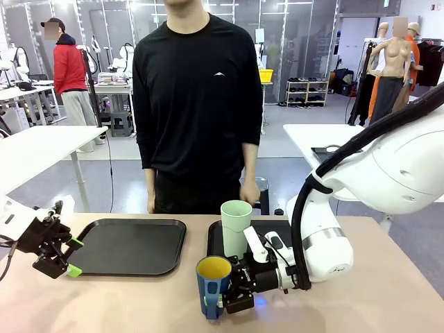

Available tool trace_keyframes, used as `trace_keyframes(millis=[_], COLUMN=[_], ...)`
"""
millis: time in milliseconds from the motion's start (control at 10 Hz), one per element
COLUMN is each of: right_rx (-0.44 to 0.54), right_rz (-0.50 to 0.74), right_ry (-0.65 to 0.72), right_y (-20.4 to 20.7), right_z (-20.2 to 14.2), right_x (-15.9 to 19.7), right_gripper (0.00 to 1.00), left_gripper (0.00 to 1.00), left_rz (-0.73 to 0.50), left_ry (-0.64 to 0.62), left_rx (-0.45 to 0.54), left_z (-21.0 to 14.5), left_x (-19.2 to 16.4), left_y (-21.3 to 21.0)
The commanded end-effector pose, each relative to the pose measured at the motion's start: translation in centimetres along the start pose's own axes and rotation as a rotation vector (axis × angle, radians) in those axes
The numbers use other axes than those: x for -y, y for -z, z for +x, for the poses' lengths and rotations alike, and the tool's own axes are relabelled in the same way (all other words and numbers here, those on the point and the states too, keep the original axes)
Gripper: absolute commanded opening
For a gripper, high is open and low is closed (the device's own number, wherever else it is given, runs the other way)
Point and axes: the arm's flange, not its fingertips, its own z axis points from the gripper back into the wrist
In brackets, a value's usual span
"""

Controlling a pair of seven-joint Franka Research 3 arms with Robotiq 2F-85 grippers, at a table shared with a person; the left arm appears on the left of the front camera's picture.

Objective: Sort and store the cups by type.
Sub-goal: Pick up the Handle plastic cup and place it into the empty Flat Tray.

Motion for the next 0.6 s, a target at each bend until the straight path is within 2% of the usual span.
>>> trace_keyframes(millis=[0,500], right_rx=[-0.006,-0.038], right_rz=[-0.063,-0.143], right_ry=[-0.038,-0.074], right_y=[1.5,5.2], right_z=[1.7,4.6], right_x=[-1.4,-1.4], right_gripper=[0.52,0.52], left_gripper=[1.00,1.00], left_rz=[0.010,0.010], left_ry=[0.000,0.000], left_rx=[-0.001,-0.001], left_z=[-0.1,-0.1], left_x=[0.0,0.0], left_y=[0.2,0.2])
